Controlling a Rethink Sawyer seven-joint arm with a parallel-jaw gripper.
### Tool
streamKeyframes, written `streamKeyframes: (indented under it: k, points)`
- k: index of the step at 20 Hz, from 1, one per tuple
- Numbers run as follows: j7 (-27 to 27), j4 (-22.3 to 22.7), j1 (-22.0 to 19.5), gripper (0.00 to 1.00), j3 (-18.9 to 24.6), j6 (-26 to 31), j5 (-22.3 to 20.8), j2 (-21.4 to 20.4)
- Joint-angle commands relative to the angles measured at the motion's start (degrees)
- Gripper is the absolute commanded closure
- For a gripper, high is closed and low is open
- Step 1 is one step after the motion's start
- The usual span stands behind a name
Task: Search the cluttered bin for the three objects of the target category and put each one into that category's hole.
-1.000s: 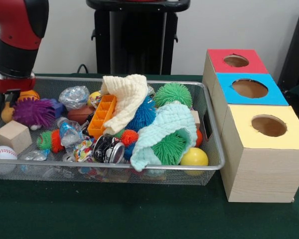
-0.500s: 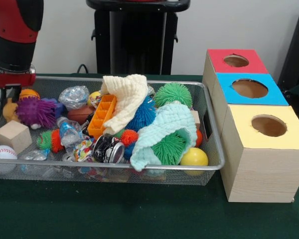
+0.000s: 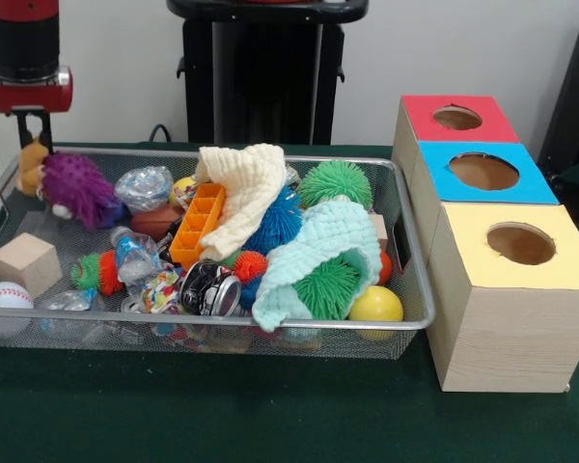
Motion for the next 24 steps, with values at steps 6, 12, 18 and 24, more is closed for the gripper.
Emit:
streamKeyframes:
  k: [6,12,18,24]
  points:
    - [-12.3,6.5,-2.0,1.0,10.8,14.8,13.1,-5.1]
    - [-6.5,10.4,-2.9,1.0,12.9,13.3,18.4,-6.6]
    - [0.6,15.7,-1.7,1.0,14.2,8.3,23.8,-8.2]
    - [5.1,19.2,-0.1,1.0,14.2,3.6,27.2,-9.4]
